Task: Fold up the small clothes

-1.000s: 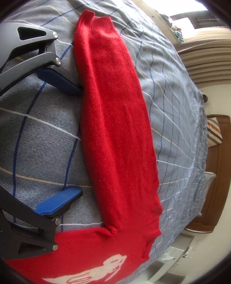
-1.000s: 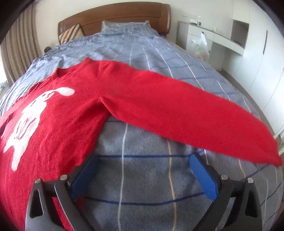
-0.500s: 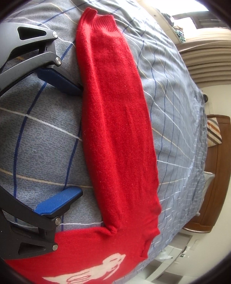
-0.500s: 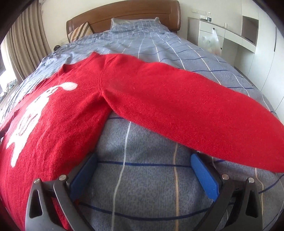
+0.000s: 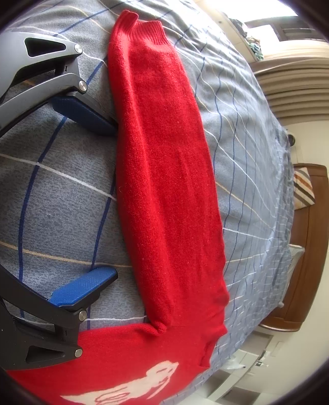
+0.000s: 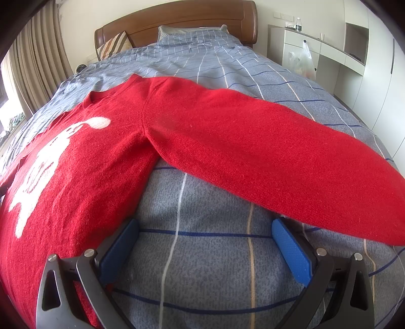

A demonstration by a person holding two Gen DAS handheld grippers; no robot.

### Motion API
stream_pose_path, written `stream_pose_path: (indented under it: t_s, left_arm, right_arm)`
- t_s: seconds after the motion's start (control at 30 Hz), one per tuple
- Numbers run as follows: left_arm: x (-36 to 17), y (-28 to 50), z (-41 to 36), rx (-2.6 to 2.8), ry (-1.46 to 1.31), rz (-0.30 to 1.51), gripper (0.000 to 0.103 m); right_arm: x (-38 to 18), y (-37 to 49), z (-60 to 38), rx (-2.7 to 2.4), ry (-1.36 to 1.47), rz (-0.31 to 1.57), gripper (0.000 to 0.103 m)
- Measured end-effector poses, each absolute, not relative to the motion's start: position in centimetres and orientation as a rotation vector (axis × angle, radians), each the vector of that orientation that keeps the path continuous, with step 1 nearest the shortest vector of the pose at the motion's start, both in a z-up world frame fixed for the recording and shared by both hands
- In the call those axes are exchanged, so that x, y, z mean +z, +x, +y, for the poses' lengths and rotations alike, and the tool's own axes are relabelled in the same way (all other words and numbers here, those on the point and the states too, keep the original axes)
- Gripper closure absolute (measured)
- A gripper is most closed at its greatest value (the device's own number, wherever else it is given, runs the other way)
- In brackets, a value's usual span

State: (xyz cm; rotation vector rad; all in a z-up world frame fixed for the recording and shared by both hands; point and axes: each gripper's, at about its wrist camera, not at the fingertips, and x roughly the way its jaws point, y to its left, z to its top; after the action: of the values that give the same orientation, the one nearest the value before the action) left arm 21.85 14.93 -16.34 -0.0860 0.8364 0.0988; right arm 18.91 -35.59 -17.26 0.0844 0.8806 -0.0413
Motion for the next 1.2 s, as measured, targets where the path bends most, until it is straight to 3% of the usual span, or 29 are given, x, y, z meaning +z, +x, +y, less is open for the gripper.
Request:
stream_pose_path:
  t_s: [1.2]
  left_arm:
    - [-16.28, 21.65, 15.07, 0.082, -0.098, 0.848, 0.0]
  right_arm:
    - [-17.38, 18.88, -35.48, -0.036, 0.078, 0.88, 0.0]
